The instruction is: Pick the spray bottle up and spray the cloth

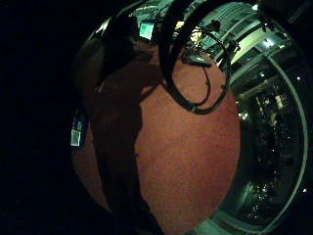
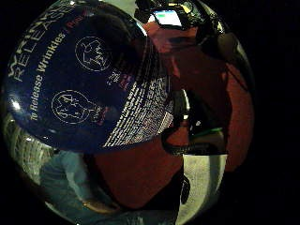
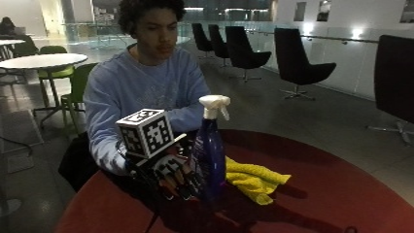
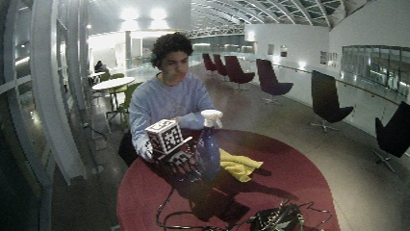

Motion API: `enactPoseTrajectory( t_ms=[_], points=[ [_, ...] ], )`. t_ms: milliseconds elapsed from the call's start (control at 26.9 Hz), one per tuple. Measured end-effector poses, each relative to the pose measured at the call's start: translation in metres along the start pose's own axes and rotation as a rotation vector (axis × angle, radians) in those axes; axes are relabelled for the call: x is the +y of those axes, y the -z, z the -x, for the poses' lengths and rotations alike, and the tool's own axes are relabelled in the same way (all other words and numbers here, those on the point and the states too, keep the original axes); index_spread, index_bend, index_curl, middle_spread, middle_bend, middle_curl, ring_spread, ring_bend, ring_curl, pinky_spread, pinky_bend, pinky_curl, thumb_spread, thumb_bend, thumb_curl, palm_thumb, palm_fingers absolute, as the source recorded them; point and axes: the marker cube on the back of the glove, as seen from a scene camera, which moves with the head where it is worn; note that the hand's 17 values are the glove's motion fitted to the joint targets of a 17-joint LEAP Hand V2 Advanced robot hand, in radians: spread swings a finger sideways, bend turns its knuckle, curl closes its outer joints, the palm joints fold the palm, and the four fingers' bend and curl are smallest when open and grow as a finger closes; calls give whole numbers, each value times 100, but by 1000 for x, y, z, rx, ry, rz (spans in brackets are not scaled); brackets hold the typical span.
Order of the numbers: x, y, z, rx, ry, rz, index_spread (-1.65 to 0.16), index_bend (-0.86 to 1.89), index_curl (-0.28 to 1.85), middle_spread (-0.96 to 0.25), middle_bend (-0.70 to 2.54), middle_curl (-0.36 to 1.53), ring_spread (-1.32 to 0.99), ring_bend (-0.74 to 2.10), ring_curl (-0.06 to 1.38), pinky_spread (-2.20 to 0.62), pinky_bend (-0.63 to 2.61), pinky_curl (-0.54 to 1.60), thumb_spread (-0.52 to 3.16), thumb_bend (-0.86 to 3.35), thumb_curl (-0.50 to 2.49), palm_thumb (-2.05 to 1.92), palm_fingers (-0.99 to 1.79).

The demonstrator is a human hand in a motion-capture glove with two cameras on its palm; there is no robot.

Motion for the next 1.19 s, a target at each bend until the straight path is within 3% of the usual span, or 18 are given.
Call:
enactPoseTrajectory(
  t_ms=[297,669,929,1189],
  points=[
    [1,0,2,0,4,-6,-28,30,23,-5,42,20,-2,31,18,18,17,14,75,39,19,64,76],
    [2,3,3,-58,-24,-41,-32,25,30,-6,39,27,-2,28,23,21,15,18,98,34,26,67,75],
    [1,15,7,-518,-49,-175,-32,20,32,-5,38,30,-3,33,26,20,15,18,105,29,30,70,84],
    [-3,16,24,-944,24,-207,-32,15,32,-5,33,32,-3,37,30,19,18,21,111,19,30,61,84]
  ],
)
